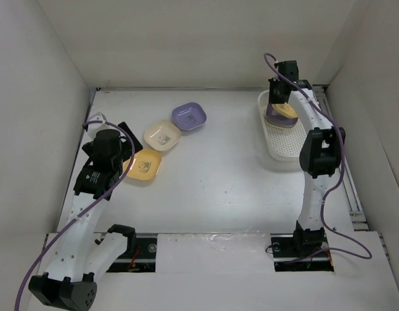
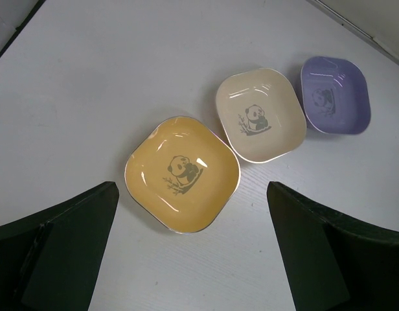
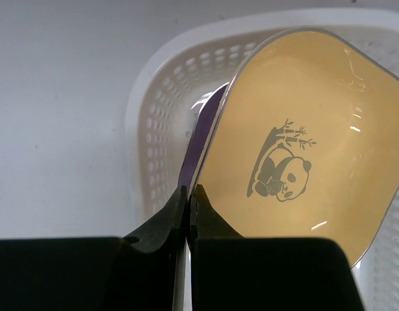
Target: Place the plates into the plastic bin on the countertop
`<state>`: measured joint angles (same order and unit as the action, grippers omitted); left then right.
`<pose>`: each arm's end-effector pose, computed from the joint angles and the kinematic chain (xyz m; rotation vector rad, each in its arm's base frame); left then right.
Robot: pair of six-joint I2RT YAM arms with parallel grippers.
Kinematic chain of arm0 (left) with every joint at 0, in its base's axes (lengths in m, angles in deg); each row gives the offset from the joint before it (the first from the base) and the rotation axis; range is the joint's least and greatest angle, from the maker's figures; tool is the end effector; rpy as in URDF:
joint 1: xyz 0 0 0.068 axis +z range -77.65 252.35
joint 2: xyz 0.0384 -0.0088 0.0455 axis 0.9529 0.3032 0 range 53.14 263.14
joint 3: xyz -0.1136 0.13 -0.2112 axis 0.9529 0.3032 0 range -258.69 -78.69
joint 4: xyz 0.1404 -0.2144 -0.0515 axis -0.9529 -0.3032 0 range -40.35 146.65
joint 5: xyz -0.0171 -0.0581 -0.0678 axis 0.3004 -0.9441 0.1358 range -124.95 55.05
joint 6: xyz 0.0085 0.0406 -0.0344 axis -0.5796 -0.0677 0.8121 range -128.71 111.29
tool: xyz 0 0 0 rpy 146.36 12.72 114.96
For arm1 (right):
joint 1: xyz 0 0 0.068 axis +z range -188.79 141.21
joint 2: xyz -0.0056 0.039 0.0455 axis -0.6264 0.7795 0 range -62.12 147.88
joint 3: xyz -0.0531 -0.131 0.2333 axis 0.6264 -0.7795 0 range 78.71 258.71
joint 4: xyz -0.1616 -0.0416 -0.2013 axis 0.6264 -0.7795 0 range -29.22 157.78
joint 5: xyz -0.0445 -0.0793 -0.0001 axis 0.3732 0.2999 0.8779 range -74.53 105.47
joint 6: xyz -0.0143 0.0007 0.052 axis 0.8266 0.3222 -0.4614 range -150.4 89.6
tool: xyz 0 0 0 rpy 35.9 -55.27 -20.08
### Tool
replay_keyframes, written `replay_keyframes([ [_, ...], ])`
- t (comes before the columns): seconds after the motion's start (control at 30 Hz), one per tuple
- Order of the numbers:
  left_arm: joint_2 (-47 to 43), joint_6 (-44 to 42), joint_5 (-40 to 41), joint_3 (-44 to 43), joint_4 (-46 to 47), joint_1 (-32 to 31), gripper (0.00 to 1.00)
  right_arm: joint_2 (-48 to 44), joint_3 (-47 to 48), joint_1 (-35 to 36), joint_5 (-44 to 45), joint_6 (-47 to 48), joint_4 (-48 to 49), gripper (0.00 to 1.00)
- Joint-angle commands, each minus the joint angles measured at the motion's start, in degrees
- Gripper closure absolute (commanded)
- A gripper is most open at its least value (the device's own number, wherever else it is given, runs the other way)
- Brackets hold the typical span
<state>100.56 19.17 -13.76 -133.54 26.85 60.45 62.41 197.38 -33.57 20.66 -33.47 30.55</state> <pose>0.1746 -0.0237 0.3583 -0.5050 1.8677 -0.0999 0.4977 0.0421 0.2909 0.0023 2.3192 -0.0321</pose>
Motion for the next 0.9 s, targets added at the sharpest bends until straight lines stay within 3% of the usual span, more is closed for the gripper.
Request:
replay_keyframes([
  [0.0,-0.8,-0.9,0.0,0.4,1.5,0.0,0.00,-1.4,-0.1,0.5,-1.1,-0.4,3.1,1.00],
  [0.17,0.2,-0.9,0.0,0.4,1.5,0.0,0.00,-0.6,-0.6,1.0,-2.3,0.3,3.7,0.96],
  [0.27,0.8,-0.9,0.5,0.4,1.5,0.0,0.00,-0.6,-0.6,1.0,-0.3,-0.3,3.7,0.63],
  [0.37,0.8,-0.9,0.5,0.4,1.5,0.0,0.00,-1.2,-1.2,1.6,1.7,-0.3,3.0,0.44],
  [0.43,0.8,-0.9,1.0,0.4,1.5,0.0,0.00,-1.8,-1.2,2.1,2.9,-0.8,2.3,0.25],
  [0.6,0.8,-0.9,1.0,0.4,1.5,0.0,0.00,-8.5,-7.2,7.2,1.8,-1.4,5.4,0.00],
  [0.73,0.8,-0.4,1.0,0.4,1.5,0.0,0.00,-14.2,-10.2,16.3,0.4,0.5,11.6,0.00],
  [0.87,0.8,0.2,2.9,0.4,1.0,0.0,0.00,-2.8,0.4,19.4,-5.4,0.5,7.1,0.05],
])
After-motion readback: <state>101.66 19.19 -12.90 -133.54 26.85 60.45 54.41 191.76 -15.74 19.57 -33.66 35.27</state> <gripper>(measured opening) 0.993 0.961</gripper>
